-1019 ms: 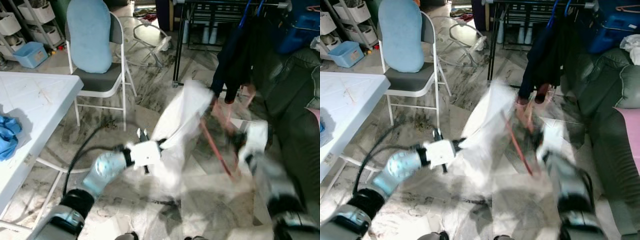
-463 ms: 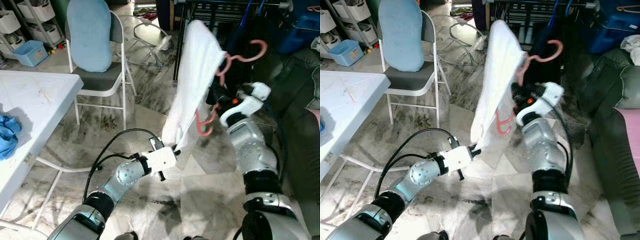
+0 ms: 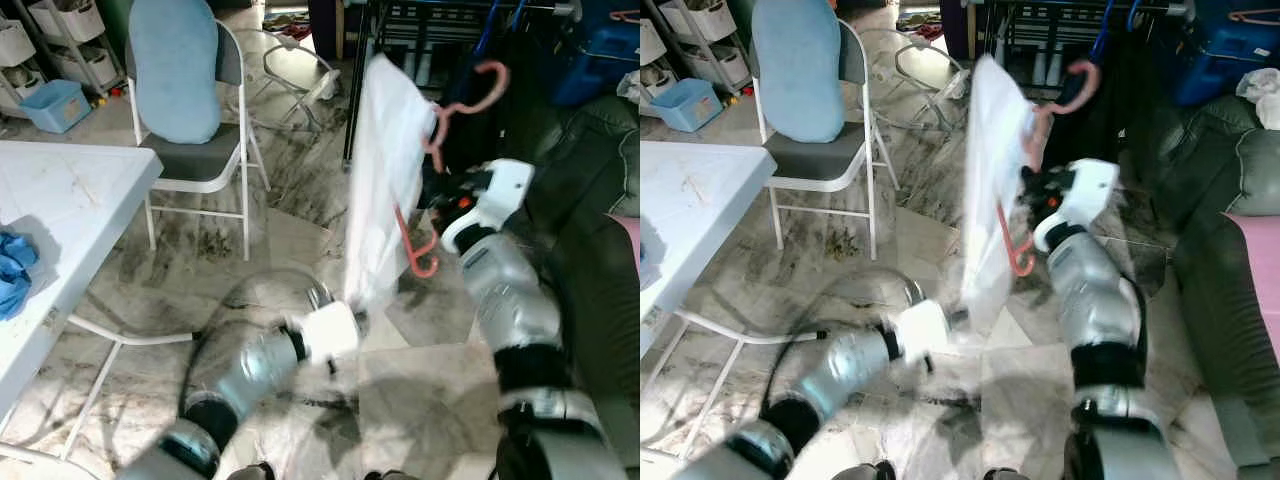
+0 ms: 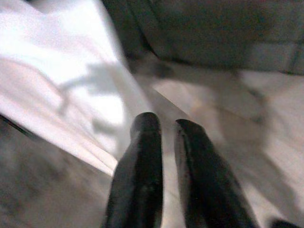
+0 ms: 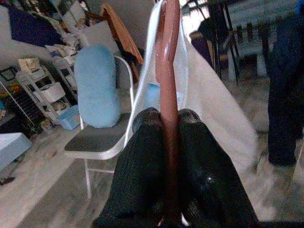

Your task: Hang hanger

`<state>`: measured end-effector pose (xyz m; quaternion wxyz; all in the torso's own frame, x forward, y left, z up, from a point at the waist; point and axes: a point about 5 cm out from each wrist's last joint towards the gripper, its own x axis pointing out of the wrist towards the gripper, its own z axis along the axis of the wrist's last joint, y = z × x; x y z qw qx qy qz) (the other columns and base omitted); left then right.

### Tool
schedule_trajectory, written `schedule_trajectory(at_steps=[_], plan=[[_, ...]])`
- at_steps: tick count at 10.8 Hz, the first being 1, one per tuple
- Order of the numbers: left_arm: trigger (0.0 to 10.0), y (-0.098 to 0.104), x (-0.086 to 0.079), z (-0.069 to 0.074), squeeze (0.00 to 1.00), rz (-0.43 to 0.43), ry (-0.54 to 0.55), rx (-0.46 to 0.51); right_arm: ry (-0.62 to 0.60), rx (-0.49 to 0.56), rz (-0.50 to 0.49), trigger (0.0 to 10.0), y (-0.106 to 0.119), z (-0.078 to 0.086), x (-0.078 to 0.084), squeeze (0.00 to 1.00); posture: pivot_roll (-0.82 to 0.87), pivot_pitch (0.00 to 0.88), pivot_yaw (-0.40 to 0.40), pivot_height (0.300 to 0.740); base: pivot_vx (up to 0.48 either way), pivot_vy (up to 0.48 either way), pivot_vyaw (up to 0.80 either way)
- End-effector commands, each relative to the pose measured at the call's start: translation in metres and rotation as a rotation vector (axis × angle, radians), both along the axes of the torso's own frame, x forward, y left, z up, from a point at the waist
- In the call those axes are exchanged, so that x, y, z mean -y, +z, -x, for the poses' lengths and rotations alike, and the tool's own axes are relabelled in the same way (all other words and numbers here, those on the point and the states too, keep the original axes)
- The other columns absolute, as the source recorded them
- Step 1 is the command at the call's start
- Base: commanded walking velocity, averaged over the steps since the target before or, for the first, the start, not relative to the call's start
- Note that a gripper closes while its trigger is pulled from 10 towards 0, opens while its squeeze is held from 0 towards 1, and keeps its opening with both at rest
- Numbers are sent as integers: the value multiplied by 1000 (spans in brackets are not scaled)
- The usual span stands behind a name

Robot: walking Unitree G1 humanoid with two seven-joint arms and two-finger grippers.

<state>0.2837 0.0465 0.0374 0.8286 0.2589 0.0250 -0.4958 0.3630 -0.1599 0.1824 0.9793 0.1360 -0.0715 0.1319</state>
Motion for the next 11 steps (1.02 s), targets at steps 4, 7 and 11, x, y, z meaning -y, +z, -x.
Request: schedule_trajectory(at_steps=[4,7,11], plan=[[10000,-12,7,9,1000,-61,-45,-46,19,132,64,10000,7,14,-9,0,-129,107,11,740,0,0,0],[10000,9,-24,-9,1000,-32,16,99,32,127,244,10000,-25,38,2,0,-119,107,17,740,0,0,0],[10000,53,-58,-41,1000,41,179,295,163,86,322,10000,-64,77,19,0,-119,107,30,740,0,0,0]])
